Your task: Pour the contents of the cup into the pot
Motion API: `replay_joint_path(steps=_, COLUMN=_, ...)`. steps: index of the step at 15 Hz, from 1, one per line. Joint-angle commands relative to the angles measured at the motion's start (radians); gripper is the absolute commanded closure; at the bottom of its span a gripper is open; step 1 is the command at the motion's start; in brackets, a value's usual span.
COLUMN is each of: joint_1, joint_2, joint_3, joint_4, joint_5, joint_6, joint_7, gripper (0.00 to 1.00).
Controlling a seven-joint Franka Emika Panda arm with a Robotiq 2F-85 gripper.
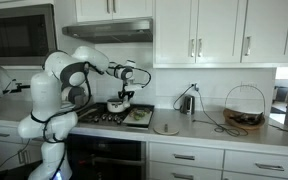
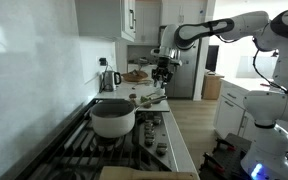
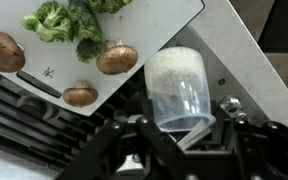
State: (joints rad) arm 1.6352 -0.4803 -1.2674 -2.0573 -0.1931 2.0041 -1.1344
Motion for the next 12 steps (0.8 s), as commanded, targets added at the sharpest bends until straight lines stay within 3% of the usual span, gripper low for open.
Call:
replay_joint_path(steps=1, joint_1=-0.125, joint_2=0.118, joint_3=0.134, joint_4=-0.011, joint_5=0.044, joint_6=-0.017, joint_7=-0.022, gripper=0.70)
replay_joint_path(steps=6, joint_1=-0.320, joint_2=0.177, joint_3=0.328, joint_4=0.021, joint_5=0.188, joint_6=-0.065, joint_7=-0.071, gripper=0.70)
replay_joint_path(steps=12, joint_1=-0.631, joint_2=0.279, joint_3=0.609, joint_4=0.065, joint_5=0.333, joint_6=-0.103, joint_7=-0.138, gripper=0.70)
